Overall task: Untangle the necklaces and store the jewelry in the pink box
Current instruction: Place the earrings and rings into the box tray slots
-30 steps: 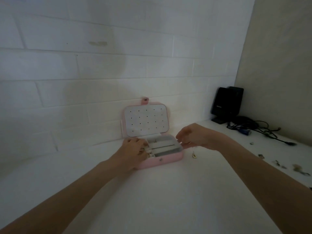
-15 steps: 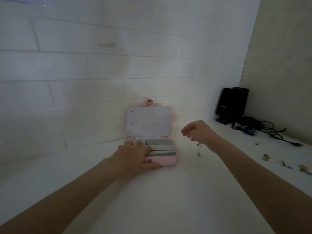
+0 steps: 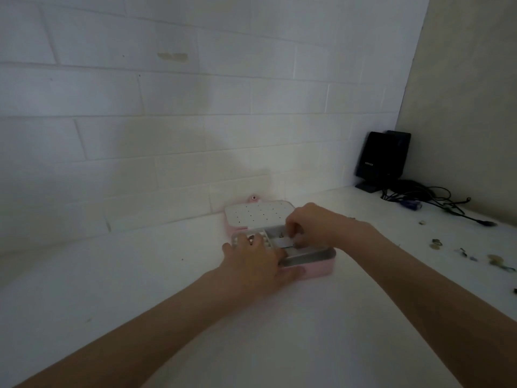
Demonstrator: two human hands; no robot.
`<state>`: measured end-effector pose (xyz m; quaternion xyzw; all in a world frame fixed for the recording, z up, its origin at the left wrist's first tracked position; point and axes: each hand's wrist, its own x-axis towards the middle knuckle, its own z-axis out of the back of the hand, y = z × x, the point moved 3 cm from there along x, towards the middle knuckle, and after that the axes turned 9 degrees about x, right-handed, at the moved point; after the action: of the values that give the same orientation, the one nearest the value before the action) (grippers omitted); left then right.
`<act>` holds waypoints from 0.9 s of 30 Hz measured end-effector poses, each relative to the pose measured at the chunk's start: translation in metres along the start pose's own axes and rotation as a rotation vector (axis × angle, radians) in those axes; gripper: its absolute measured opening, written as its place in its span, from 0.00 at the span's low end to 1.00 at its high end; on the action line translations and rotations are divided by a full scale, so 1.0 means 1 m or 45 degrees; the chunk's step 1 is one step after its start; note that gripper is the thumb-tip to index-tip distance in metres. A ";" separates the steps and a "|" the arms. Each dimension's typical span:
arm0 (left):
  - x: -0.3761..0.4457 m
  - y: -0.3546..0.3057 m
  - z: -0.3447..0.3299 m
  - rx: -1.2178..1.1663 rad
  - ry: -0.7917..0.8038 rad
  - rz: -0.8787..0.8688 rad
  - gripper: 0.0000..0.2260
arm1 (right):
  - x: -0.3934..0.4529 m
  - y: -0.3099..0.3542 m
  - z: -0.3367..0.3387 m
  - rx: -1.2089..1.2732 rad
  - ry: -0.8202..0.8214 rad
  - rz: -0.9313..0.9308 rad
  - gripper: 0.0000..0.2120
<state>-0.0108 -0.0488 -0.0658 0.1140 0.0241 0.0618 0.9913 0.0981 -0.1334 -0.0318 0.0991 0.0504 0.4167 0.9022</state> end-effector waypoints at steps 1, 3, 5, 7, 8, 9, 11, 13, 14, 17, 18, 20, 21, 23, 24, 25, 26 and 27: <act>0.001 -0.001 0.005 -0.048 0.027 0.005 0.24 | 0.000 -0.002 0.000 -0.033 -0.009 -0.024 0.05; 0.007 0.002 0.015 -0.174 0.045 0.019 0.21 | -0.001 -0.005 -0.001 -0.062 -0.016 -0.041 0.05; 0.016 0.010 0.026 -0.270 -0.055 0.017 0.18 | -0.001 -0.009 -0.002 -0.033 -0.019 -0.046 0.05; 0.028 0.019 0.033 -0.295 -0.188 -0.019 0.16 | -0.002 -0.011 0.000 0.024 -0.025 -0.043 0.07; 0.034 0.020 0.033 -0.310 -0.179 -0.047 0.14 | -0.002 -0.012 0.002 0.050 -0.035 -0.044 0.08; 0.039 0.020 0.032 -0.335 -0.135 -0.063 0.11 | -0.003 -0.012 0.004 0.071 -0.043 -0.048 0.08; 0.046 0.017 0.029 -0.372 -0.082 -0.042 0.07 | -0.002 -0.013 0.007 0.103 -0.036 -0.052 0.08; 0.051 0.014 0.030 -0.385 -0.109 0.008 0.05 | -0.002 -0.013 0.008 0.116 -0.012 -0.062 0.08; 0.053 0.013 0.030 -0.388 -0.114 0.027 0.04 | -0.002 -0.013 0.009 0.130 0.003 -0.070 0.08; 0.056 0.014 0.029 -0.404 -0.113 0.077 0.09 | -0.001 -0.014 0.008 0.182 0.063 -0.119 0.08; 0.056 0.015 0.029 -0.408 -0.105 0.080 0.09 | -0.002 -0.013 0.009 0.187 0.083 -0.129 0.08; 0.056 0.016 0.029 -0.421 -0.091 0.074 0.10 | -0.006 -0.009 0.017 0.226 0.073 -0.119 0.08; 0.056 0.015 0.029 -0.429 -0.088 0.073 0.10 | -0.009 -0.005 0.022 0.238 0.043 -0.097 0.08; 0.055 0.014 0.030 -0.439 -0.085 0.071 0.10 | -0.014 0.006 0.028 0.202 0.094 -0.072 0.09; 0.054 0.013 0.030 -0.438 -0.087 0.068 0.09 | -0.016 0.011 0.026 0.151 0.195 -0.085 0.09; 0.054 0.013 0.031 -0.434 -0.090 0.066 0.09 | -0.019 0.014 0.021 0.083 0.307 -0.112 0.09; 0.053 0.013 0.030 -0.429 -0.094 0.064 0.08 | -0.021 0.016 0.016 0.019 0.390 -0.142 0.10; 0.053 0.013 0.029 -0.427 -0.098 0.061 0.09 | -0.023 0.017 0.012 -0.018 0.413 -0.160 0.10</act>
<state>0.0421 -0.0359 -0.0359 -0.0503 -0.0271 0.0843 0.9948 0.0729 -0.1422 -0.0160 0.0209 0.1985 0.3704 0.9072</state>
